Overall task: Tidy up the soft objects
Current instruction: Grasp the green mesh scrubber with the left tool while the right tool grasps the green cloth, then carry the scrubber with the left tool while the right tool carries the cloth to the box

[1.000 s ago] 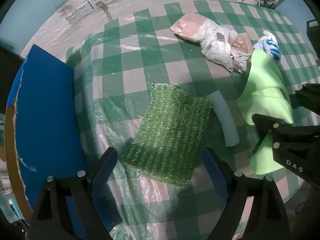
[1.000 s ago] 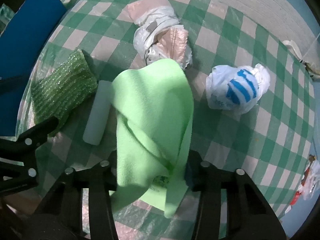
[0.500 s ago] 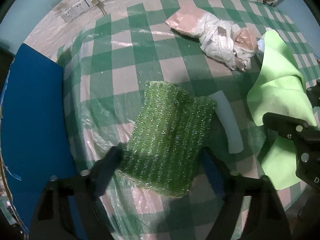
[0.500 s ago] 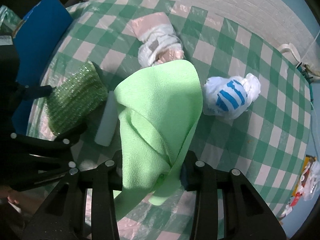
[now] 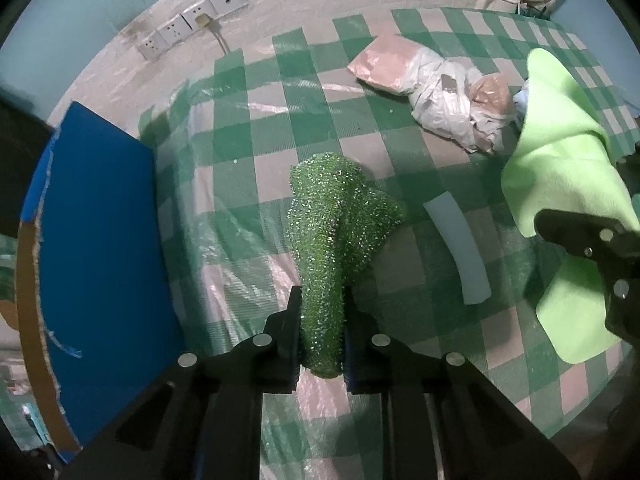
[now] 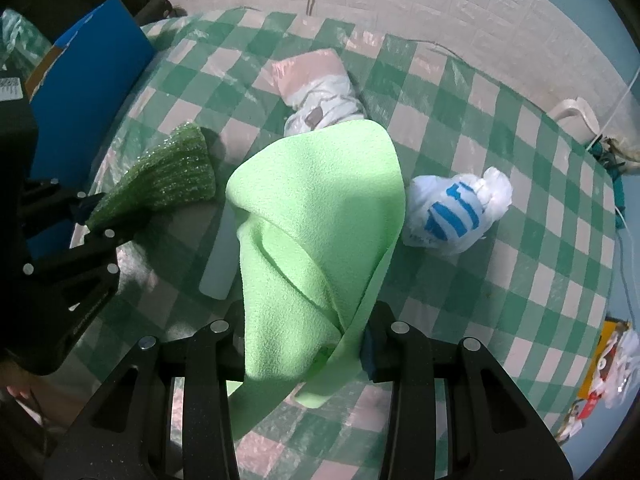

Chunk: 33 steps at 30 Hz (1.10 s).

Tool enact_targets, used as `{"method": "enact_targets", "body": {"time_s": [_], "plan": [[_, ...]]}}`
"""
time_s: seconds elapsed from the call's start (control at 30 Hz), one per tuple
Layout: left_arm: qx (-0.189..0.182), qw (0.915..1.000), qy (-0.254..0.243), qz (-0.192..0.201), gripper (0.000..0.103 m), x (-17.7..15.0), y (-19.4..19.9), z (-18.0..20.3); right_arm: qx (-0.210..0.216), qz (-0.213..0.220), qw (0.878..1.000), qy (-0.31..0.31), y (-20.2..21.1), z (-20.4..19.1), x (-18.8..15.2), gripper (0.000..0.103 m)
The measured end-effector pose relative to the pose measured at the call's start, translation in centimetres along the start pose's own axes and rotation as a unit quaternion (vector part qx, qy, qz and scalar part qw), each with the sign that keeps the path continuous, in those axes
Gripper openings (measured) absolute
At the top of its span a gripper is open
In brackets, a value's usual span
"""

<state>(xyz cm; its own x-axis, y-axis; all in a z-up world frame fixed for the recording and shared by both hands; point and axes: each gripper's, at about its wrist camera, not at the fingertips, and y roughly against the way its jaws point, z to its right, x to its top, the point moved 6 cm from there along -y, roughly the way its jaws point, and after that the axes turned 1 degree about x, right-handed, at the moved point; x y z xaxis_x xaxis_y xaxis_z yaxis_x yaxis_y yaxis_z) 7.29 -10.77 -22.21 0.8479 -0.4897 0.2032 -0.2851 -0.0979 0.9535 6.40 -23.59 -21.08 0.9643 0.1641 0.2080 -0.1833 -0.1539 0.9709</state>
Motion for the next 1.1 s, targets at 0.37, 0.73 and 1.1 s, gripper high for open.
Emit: {"method": "enact_targets", "body": {"time_s": [0.37,0.73,1.1], "plan": [[0.029,0.9993,0.008,0.024,0.016,-0.7,3.0,-1.0,-0.015,0.027,0.999,0.009,2.8,-0.4,0.6,0.038],[0.038,0.9979,0.024,0.048,0.016,-1.5,5.9,-3.2,-0.029,0.060,0.997,0.028,6.0,-2.1,1.3,0.038],[0.057,0.9938,0.040,0.087,0.016,-2.2,9.6,-5.9,-0.026,0.101,0.993,0.052,9.8,-4.7,2.6,0.038]]}}
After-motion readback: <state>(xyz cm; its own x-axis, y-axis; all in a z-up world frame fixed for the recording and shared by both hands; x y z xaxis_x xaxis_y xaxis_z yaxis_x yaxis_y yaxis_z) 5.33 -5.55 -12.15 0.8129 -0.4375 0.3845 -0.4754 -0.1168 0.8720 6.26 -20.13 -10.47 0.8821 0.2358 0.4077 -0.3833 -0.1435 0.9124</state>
